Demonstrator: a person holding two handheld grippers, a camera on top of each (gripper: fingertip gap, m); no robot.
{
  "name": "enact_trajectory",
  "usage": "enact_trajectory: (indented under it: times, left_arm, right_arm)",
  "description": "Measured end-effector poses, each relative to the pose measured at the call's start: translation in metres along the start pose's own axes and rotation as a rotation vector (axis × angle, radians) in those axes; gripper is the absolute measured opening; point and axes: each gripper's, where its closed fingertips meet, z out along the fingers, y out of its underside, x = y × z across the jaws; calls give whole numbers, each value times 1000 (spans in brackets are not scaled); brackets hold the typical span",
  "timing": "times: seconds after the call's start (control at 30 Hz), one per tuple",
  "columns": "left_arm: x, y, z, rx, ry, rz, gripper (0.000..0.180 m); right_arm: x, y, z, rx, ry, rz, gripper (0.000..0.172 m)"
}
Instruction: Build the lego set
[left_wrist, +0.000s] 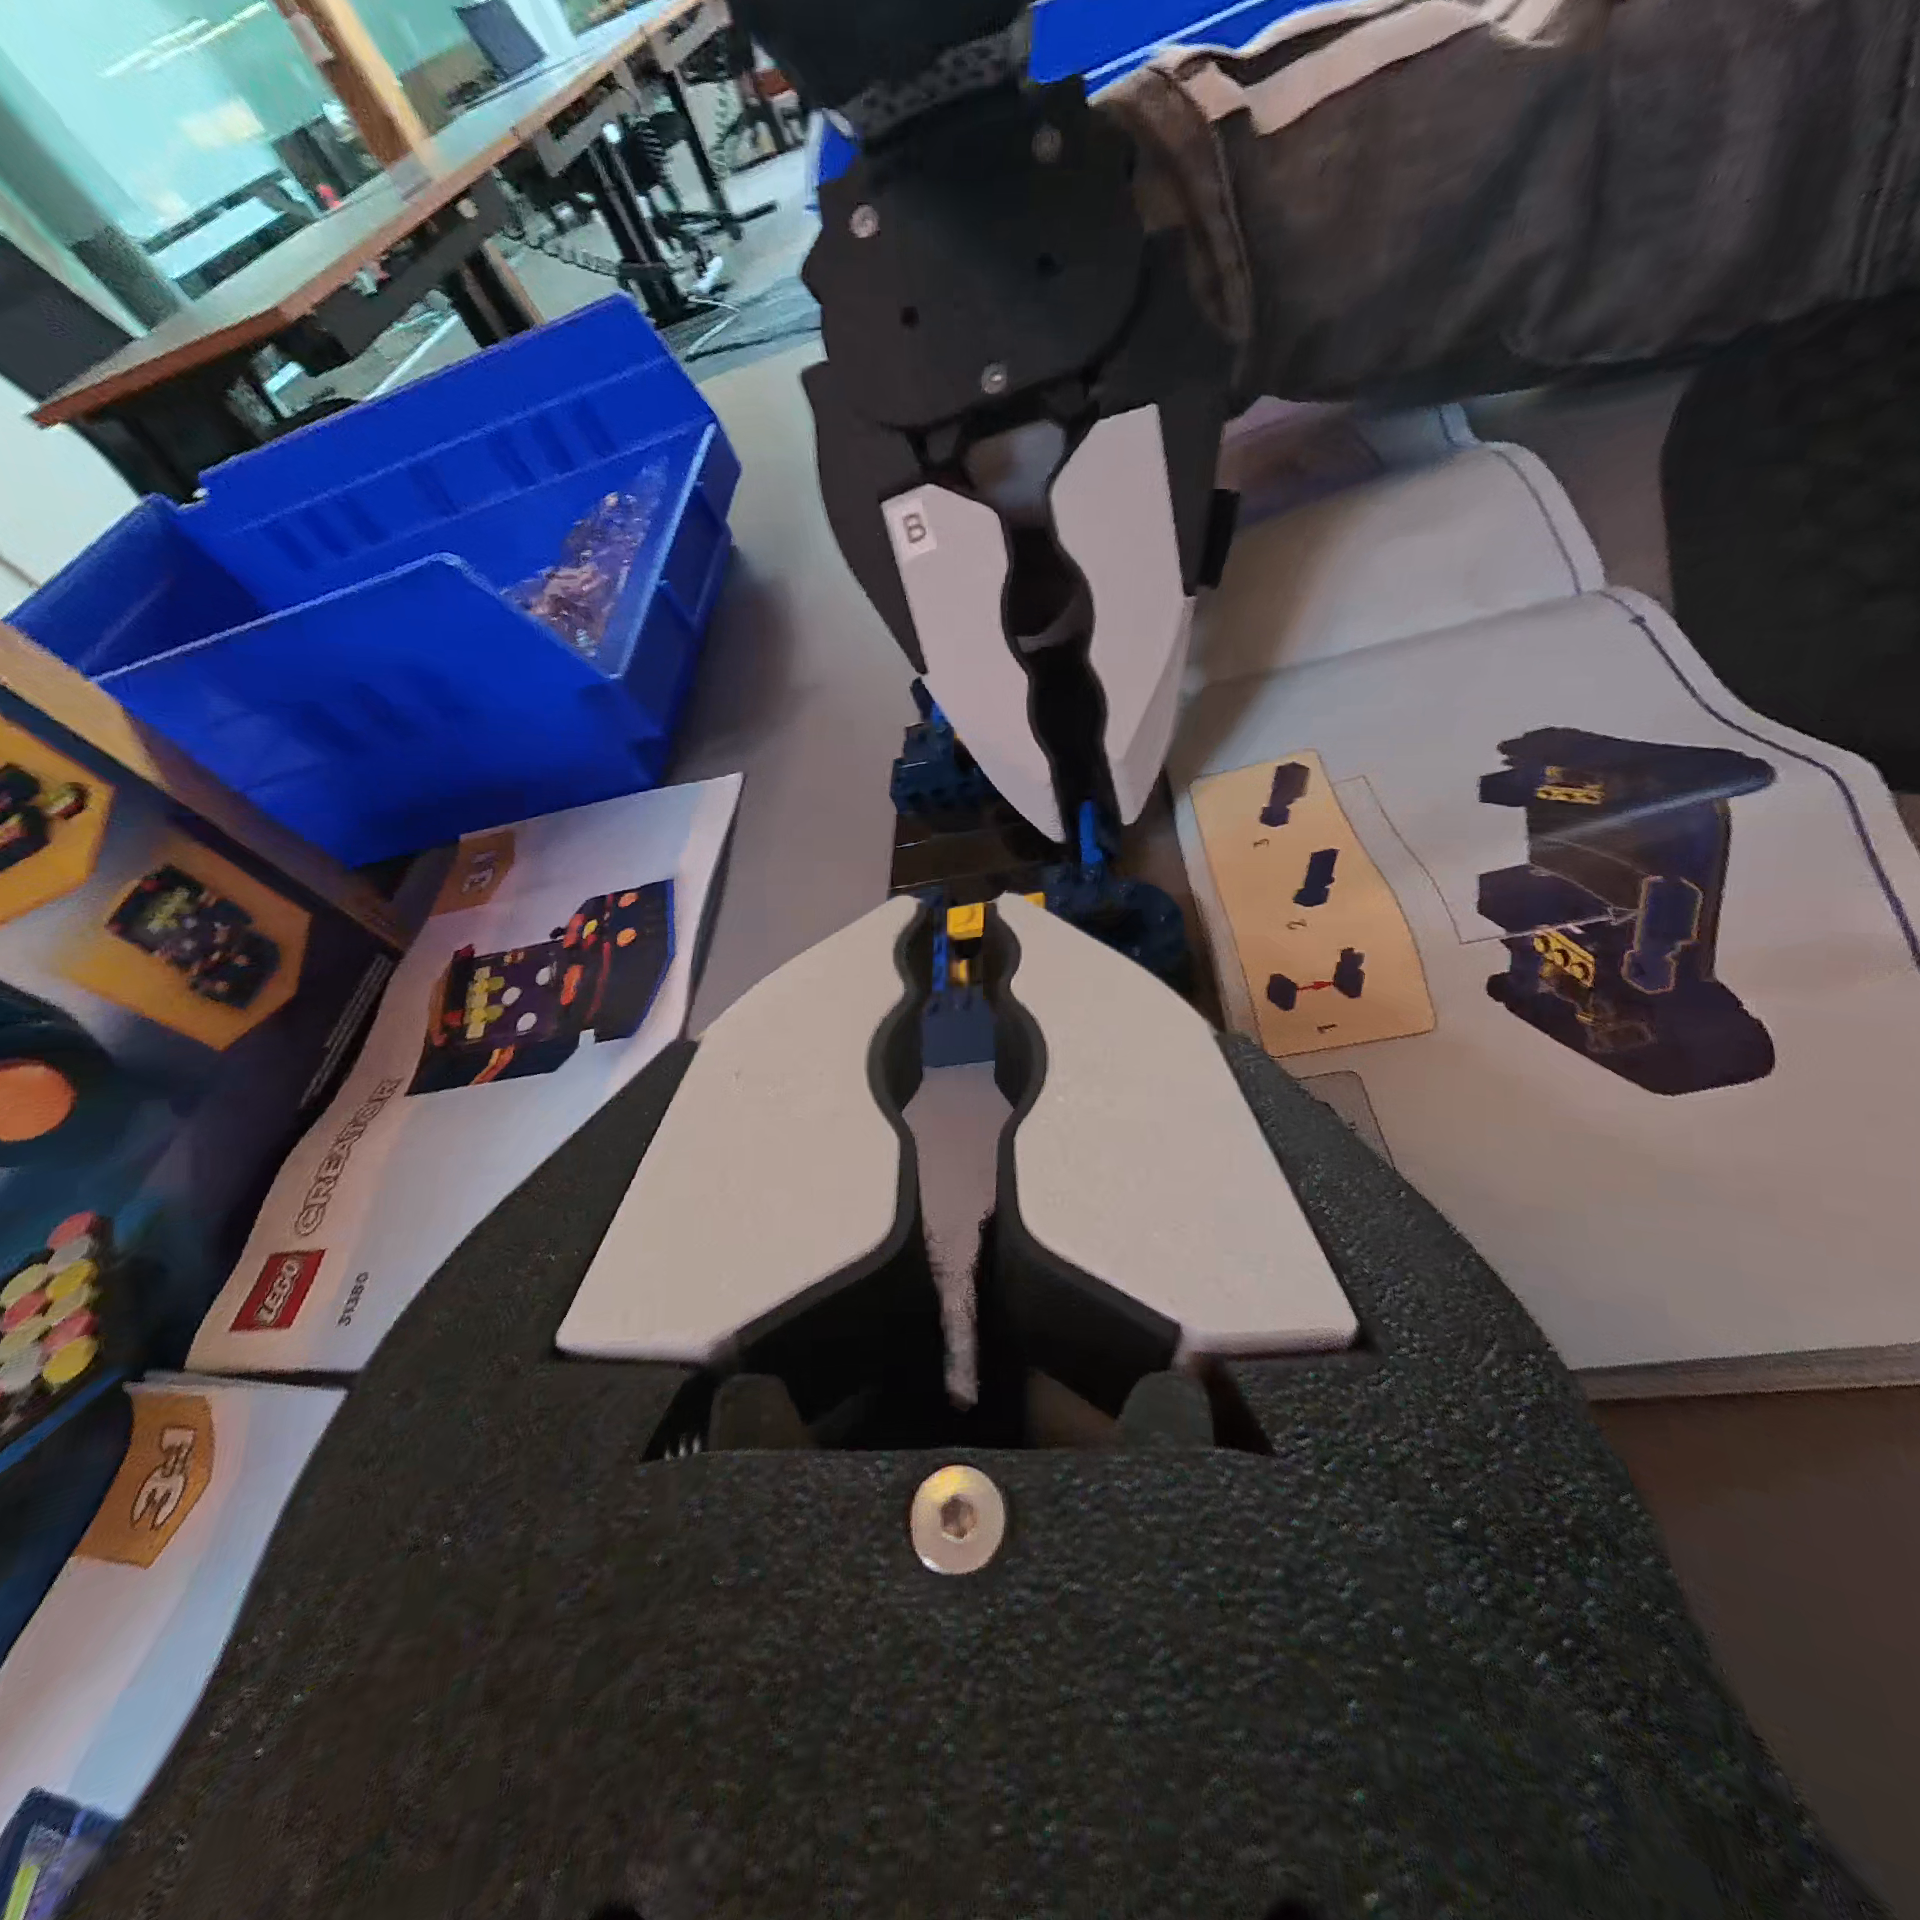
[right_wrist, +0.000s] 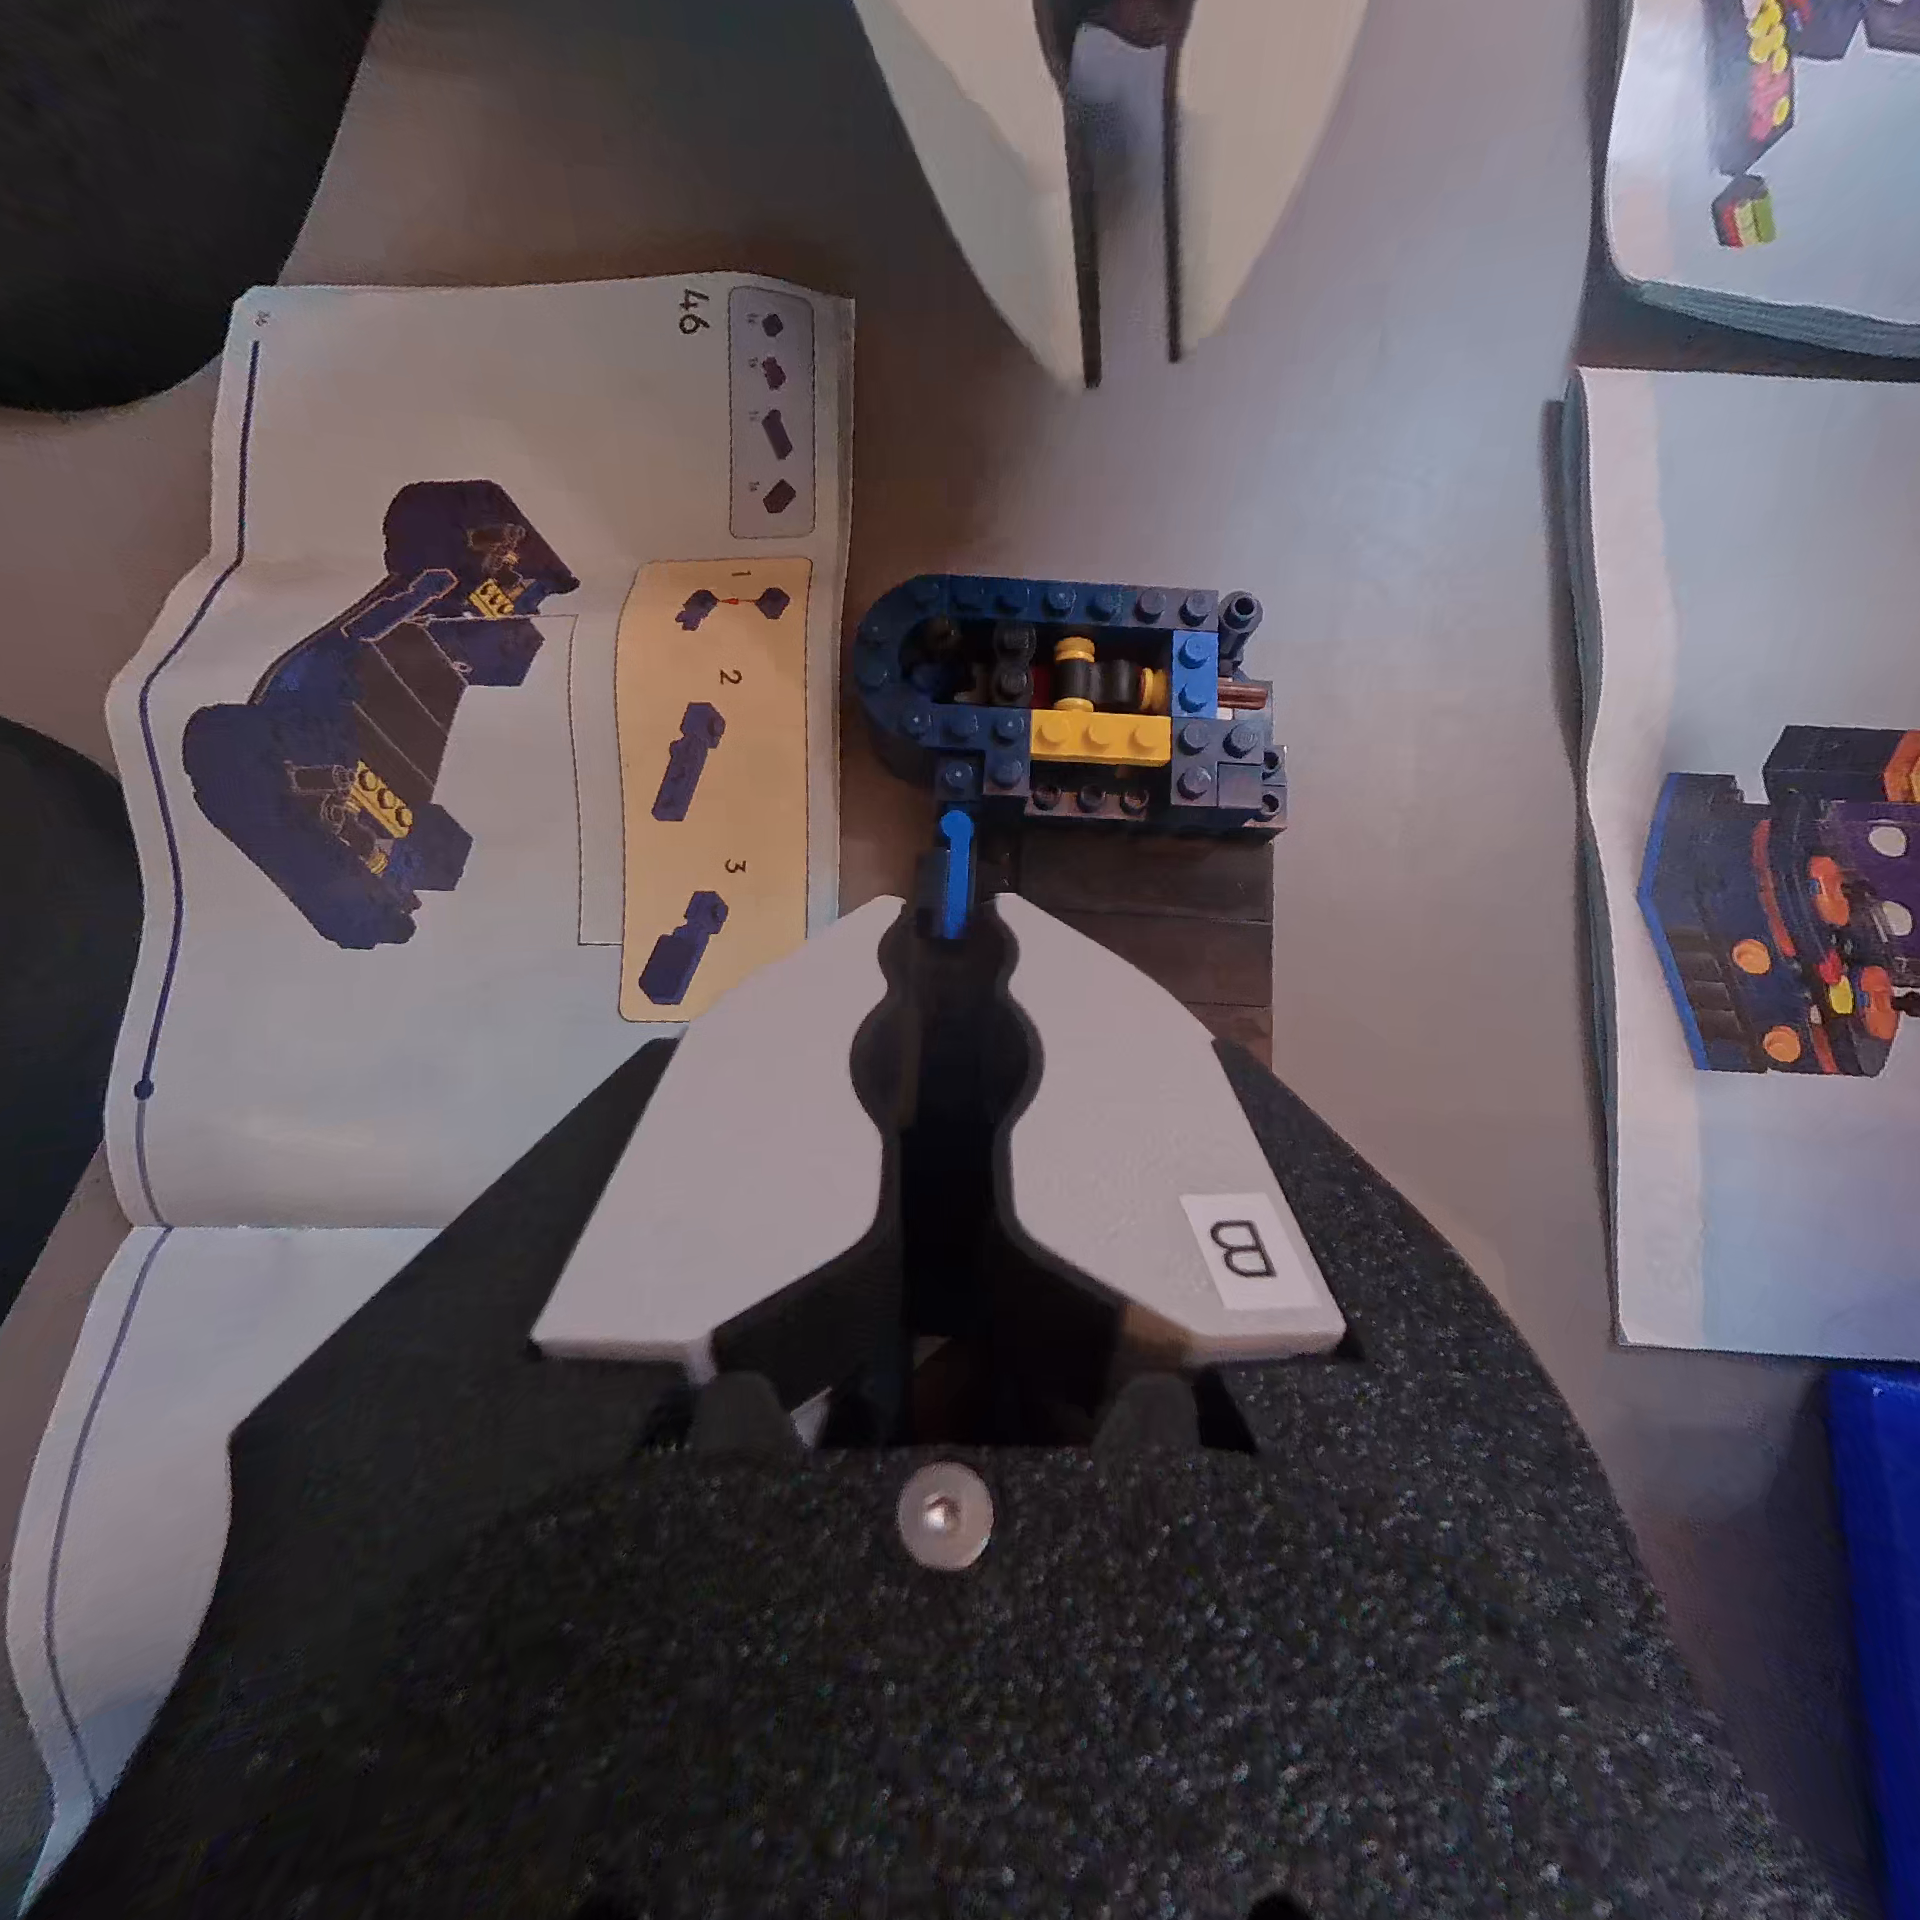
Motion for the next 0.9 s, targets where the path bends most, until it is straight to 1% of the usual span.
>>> enact_trajectory:
  times: [0.07, 0.1, 0.17, 0.23, 0.27, 0.3, 0.37, 0.5, 0.57, 0.6, 0.63, 0.7, 0.73, 0.8, 0.83, 0.9]
  left_arm:
    - [-5, -4, -5, 42, -15, -41, 13]
    - [-8, -6, -8, 66, -25, -71, 19]
    - [-13, -3, -11, 78, -30, -140, 40]
    - [-13, 7, -9, 52, -4, -220, 61]
    - [-12, 11, -7, 38, 8, -251, 75]
    - [-11, 14, -5, 14, 16, -270, 83]
    - [-10, 16, -3, -1, 28, -278, 88]
    - [-6, 18, -2, -21, 46, -262, 88]
    - [-4, 20, 0, -45, 51, -251, 86]
    - [-4, 22, 2, -65, 46, -244, 83]
    - [-4, 25, 4, -87, 36, -236, 81]
    - [-4, 28, 5, -113, 16, -189, 70]
    - [-6, 27, 3, -111, -20, -137, 61]
    - [-15, 13, -8, -96, -123, -50, 43]
    - [-14, 1, -15, -85, -147, -46, 39]
    - [0, -24, -23, -48, -143, -102, 38]
  right_arm:
    - [3, -4, -3, 27, 18, 13, 17]
    - [5, -9, -6, 62, 29, 21, 21]
    - [10, -20, -15, 153, 58, 47, 33]
    - [18, -30, -25, 245, 109, 79, 43]
    - [22, -33, -30, 286, 145, 98, 48]
    - [25, -34, -34, 318, 177, 123, 53]
    - [24, -28, -38, 349, 221, 177, 63]
    - [10, 3, -42, 309, 296, 289, 72]
    - [0, 18, -49, 281, 332, 324, 71]
    - [-5, 24, -54, 286, 352, 335, 69]
    - [-10, 27, -59, 309, 360, 344, 63]
    - [-23, 32, -68, 349, 346, 366, 51]
    - [-30, 37, -71, 345, 335, 379, 47]
    - [-40, 47, -78, 319, 351, 402, 48]
    - [-41, 51, -85, 322, 392, 411, 51]
    - [-46, 53, -100, 375, 465, 437, 56]
